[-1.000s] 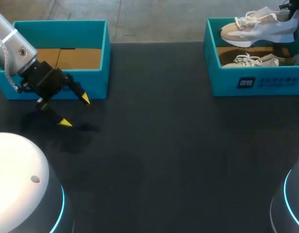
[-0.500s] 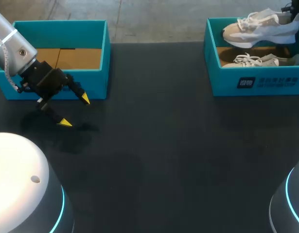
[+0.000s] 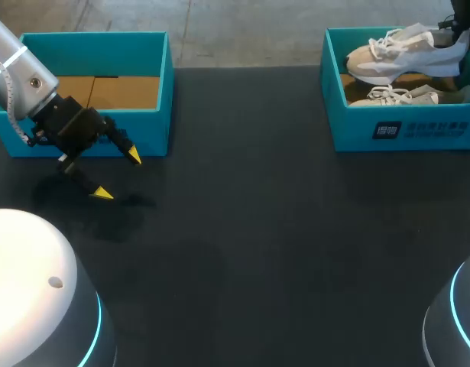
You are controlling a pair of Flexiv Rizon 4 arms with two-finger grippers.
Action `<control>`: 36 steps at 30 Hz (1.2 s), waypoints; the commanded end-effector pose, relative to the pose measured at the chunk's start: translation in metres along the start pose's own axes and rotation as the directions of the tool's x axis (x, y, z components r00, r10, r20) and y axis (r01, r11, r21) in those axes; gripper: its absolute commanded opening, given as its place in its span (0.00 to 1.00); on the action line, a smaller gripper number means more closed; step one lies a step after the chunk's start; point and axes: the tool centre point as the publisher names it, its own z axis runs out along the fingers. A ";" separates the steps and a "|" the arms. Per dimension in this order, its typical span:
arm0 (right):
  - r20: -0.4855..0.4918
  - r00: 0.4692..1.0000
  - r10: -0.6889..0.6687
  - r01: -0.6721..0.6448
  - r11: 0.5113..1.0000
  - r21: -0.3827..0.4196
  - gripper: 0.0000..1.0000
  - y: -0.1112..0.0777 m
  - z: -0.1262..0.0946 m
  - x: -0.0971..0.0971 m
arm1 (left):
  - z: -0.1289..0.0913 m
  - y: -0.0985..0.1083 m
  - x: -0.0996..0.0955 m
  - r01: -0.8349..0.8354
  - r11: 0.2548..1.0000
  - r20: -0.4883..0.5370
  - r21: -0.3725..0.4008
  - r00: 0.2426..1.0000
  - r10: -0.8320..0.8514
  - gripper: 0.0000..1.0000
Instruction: Take the shoe out of the shoebox, open the shoe tongue, remove and reinsert the insole, then place the shoe into the shoebox
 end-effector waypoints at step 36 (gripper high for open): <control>-0.022 1.000 -0.004 0.005 0.999 0.038 0.00 0.005 0.054 0.012 | -0.001 0.000 0.000 0.000 1.000 -0.002 -0.003 1.000 0.000 1.00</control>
